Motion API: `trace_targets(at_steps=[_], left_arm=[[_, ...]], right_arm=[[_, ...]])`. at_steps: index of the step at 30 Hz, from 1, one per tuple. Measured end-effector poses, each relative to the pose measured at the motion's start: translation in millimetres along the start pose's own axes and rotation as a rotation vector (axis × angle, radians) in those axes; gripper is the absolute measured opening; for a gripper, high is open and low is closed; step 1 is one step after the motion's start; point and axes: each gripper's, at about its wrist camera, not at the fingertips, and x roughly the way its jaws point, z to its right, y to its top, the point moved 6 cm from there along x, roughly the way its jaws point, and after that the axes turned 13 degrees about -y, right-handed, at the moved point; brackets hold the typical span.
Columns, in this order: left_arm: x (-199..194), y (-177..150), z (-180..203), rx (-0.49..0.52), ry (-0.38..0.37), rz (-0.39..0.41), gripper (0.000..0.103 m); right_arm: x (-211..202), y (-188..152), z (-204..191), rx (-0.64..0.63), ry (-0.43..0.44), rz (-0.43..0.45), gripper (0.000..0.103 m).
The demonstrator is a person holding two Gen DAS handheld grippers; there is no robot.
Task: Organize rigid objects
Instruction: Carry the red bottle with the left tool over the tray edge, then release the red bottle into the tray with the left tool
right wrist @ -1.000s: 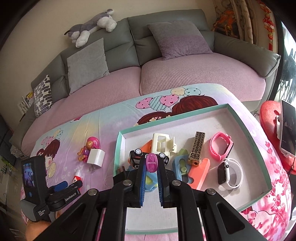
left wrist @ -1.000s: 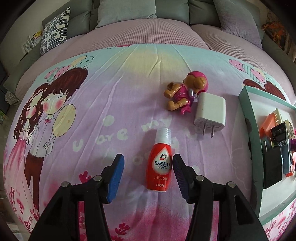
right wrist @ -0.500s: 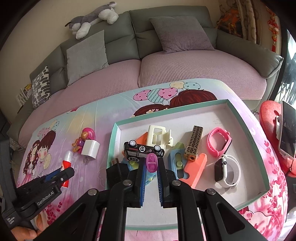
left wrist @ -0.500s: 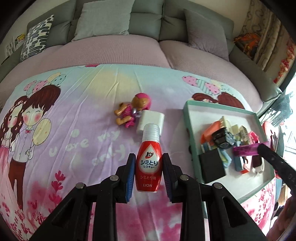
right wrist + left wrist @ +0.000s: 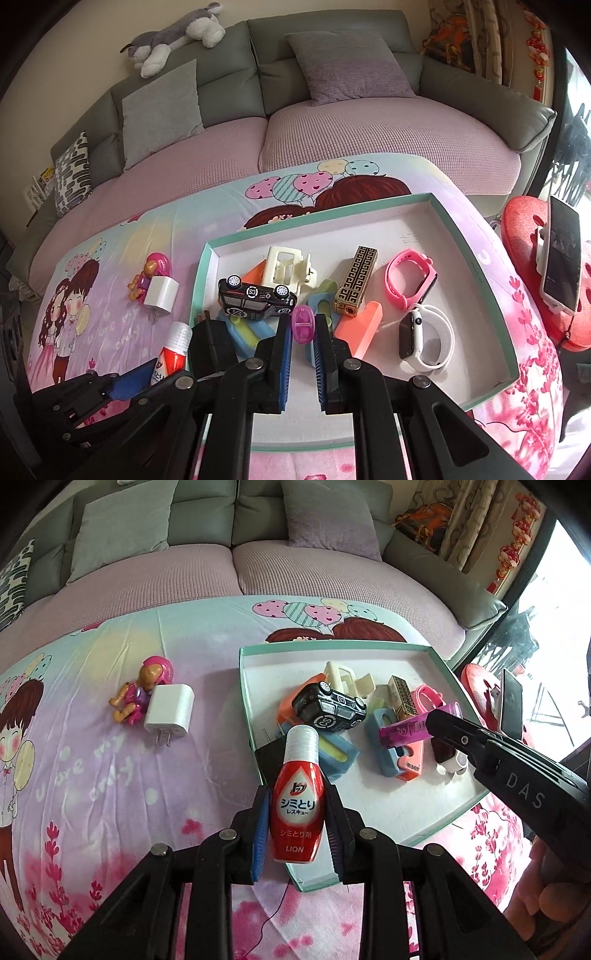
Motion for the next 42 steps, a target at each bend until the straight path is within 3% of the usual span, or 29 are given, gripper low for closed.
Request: trace_targets(at_steps=[19, 21, 22, 23, 33, 42], left_arm=[[18, -7, 0, -0.012, 0.006, -0.075, 0.030], [16, -6, 0, -0.013, 0.001, -0.069, 0.034], [14, -6, 0, -0.013, 0.002, -0.065, 0.039], [11, -5, 0, -0.014, -0.001, -0.060, 0.042], [-24, 6, -11, -0.057, -0.015, 0.048, 0.057], [-54, 9, -58, -0.194, 0.056, 0.152, 0.068]], right_arm=[[12, -7, -5, -0.036, -0.018, -0.040, 0.015], [12, -6, -3, -0.035, -0.035, -0.040, 0.026], [12, -6, -2, -0.033, -0.042, -0.039, 0.038], [11, -5, -2, -0.032, -0.045, -0.035, 0.043], [2, 1, -10, -0.036, -0.028, 0.009, 0.043], [3, 0, -29, -0.065, -0.003, 0.011, 0.043]])
